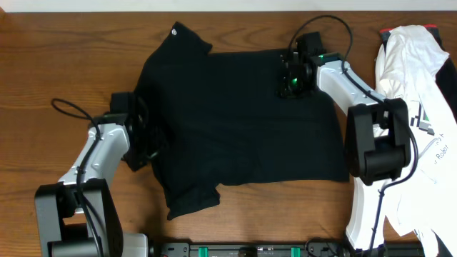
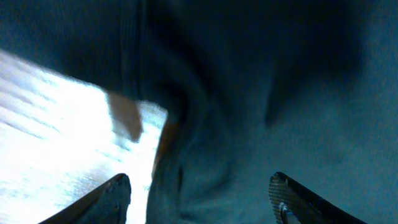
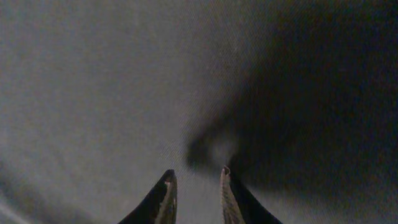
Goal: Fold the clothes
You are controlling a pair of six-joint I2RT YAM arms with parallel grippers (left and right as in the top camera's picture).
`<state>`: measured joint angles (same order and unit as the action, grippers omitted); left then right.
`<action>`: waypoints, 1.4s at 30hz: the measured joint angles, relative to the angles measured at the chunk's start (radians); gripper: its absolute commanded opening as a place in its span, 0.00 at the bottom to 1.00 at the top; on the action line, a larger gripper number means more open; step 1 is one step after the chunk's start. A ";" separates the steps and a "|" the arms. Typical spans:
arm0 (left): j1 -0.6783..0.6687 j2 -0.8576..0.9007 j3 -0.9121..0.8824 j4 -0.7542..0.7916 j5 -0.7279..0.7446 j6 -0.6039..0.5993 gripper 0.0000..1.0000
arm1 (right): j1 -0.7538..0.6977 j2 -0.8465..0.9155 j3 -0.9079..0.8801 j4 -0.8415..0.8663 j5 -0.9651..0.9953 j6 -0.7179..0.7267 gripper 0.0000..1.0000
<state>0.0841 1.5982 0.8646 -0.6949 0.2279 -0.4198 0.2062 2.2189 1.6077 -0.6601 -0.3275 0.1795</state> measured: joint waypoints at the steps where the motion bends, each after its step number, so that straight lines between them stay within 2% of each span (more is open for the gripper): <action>1: 0.000 0.000 -0.016 0.006 0.003 -0.003 0.70 | 0.000 0.008 0.000 0.006 -0.003 0.005 0.25; 3: 0.000 0.001 -0.035 0.019 0.005 -0.016 0.48 | 0.000 0.008 0.000 0.016 -0.003 0.021 0.25; 5: 0.000 0.002 -0.046 0.026 0.005 -0.021 0.15 | 0.000 0.011 0.000 0.021 0.007 0.048 0.24; 6: 0.000 0.002 -0.049 0.027 0.003 -0.019 0.06 | 0.000 0.012 0.001 0.024 0.010 0.058 0.23; 11: 0.000 0.003 -0.051 0.002 -0.027 -0.038 0.06 | -0.013 0.025 0.009 0.051 0.011 0.103 0.17; 19: 0.023 0.003 -0.052 -0.110 -0.064 -0.056 0.06 | -0.067 0.032 0.019 0.048 0.013 0.148 0.19; 21: 0.039 0.003 -0.052 -0.134 -0.068 -0.056 0.06 | -0.082 0.032 0.021 0.044 0.013 0.153 0.26; 24: 0.060 0.003 -0.052 -0.151 -0.067 -0.056 0.06 | -0.100 0.032 0.027 0.036 -0.009 0.150 0.52; 25: 0.068 0.003 -0.052 -0.153 -0.067 -0.056 0.06 | -0.102 0.032 0.029 0.035 -0.019 0.143 0.57; 27: 0.080 0.003 -0.052 -0.155 -0.066 -0.056 0.06 | -0.103 0.032 0.034 0.029 -0.052 0.113 0.62; 30: 0.096 0.003 -0.052 -0.162 -0.066 -0.055 0.09 | -0.106 0.030 0.036 0.017 -0.064 0.093 0.63; 32: 0.105 0.003 -0.052 -0.170 -0.066 -0.055 0.17 | -0.113 0.025 0.036 0.005 -0.065 0.080 0.62; 34: 0.114 0.003 -0.052 -0.178 -0.070 -0.049 0.17 | -0.126 0.018 0.032 -0.008 -0.058 0.068 0.56; 37: 0.118 0.003 -0.052 -0.180 -0.071 -0.049 0.17 | -0.155 0.011 0.024 -0.017 -0.041 0.053 0.37; 38: 0.118 0.003 -0.052 -0.180 -0.070 -0.048 0.17 | -0.164 0.008 0.020 -0.018 -0.032 0.050 0.36; 39: 0.118 0.003 -0.052 -0.180 -0.070 -0.047 0.17 | -0.172 0.007 0.018 -0.019 -0.017 0.051 0.36; 40: 0.118 0.003 -0.052 -0.179 -0.071 -0.047 0.17 | -0.179 0.007 0.018 -0.020 -0.009 0.054 0.41; 41: 0.118 0.003 -0.052 -0.179 -0.071 -0.047 0.17 | -0.181 0.007 0.016 -0.019 -0.005 0.058 0.52; 42: 0.118 0.003 -0.052 -0.178 -0.070 -0.047 0.21 | -0.182 0.007 0.016 -0.020 -0.005 0.066 0.56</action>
<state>0.2020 1.6009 0.8127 -0.8726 0.1577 -0.4671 0.0242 2.2261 1.6234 -0.6800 -0.3328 0.2455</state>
